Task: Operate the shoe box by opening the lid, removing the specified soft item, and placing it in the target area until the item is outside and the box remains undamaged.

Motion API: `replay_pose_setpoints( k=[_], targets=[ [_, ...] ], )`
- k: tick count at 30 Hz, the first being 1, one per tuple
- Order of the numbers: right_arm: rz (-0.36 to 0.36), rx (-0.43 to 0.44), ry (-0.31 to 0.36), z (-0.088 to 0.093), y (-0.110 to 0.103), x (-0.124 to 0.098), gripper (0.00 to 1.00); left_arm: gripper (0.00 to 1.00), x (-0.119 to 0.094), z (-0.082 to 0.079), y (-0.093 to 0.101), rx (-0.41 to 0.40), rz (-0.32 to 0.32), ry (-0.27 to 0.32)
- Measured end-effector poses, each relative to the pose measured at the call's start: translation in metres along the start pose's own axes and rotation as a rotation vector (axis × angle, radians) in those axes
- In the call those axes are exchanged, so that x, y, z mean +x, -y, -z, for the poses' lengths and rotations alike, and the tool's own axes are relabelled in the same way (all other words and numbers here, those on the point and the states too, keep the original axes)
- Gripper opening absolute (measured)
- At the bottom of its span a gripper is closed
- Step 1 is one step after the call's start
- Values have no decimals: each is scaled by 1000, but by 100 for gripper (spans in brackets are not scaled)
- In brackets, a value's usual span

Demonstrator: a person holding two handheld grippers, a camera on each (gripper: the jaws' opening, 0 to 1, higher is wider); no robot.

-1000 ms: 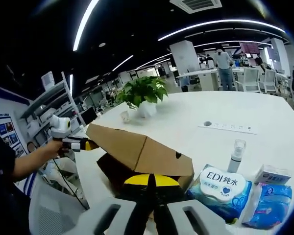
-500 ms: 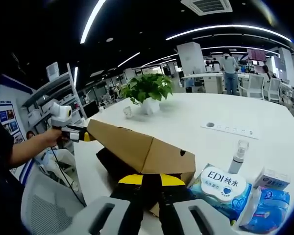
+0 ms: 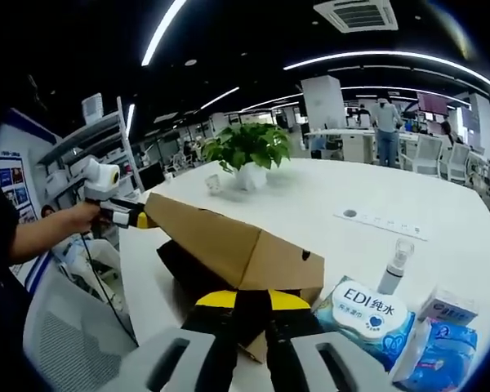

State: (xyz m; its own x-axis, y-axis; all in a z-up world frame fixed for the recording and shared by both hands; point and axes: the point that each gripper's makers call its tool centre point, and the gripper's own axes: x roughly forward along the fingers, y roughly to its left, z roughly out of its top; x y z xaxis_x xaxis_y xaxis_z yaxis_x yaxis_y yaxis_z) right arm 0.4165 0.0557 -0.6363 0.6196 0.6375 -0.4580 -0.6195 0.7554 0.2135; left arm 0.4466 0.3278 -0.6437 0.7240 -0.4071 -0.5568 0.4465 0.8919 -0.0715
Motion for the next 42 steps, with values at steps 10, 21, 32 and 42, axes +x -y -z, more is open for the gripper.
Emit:
replay_pose_setpoints(
  k=[10,21,32,42],
  targets=[
    [12,-30,-10,5,1,3,11,28,0,6,5,23,19,-15],
    [26,-38,-23,12,2,6,12,28,4,17,7,22,32,-38],
    [44,-66,-42,17,1,9,13,27,6,23,10,20,41,-55],
    [55,-133,-60,21,1,10,14,28,7,28,10,23,46,-65]
  ],
)
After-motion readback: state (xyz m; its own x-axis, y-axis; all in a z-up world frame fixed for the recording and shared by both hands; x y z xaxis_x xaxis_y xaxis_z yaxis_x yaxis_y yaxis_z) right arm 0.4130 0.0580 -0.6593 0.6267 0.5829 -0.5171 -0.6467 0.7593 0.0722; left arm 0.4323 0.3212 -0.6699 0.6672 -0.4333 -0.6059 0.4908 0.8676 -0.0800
